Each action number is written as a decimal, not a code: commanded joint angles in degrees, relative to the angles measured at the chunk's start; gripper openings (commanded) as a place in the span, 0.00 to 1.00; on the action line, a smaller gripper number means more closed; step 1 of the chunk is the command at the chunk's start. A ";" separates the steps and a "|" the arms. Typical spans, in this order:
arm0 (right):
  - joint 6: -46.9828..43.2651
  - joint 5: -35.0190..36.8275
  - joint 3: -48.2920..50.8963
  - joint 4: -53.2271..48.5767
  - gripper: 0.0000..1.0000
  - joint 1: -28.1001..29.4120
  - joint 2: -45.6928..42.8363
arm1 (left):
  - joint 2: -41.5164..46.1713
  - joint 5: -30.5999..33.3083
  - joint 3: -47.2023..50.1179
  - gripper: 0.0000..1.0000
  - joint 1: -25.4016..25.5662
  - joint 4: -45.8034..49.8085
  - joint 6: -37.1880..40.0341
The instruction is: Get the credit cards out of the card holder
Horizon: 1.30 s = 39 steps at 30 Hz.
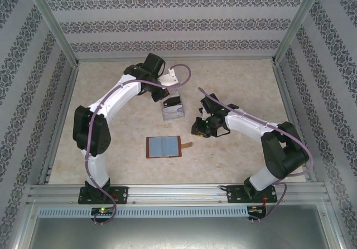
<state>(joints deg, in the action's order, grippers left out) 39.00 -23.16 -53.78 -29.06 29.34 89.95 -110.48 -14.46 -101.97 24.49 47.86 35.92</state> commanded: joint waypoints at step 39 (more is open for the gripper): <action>-0.39 -1.28 -0.69 -0.32 0.22 -0.78 5.15 | -24.61 1.50 -31.96 0.12 -1.72 20.09 11.08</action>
<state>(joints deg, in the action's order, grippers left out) 39.00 -23.64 -53.71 -28.95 29.34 94.50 -134.54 -13.91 -131.87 23.49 63.96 45.32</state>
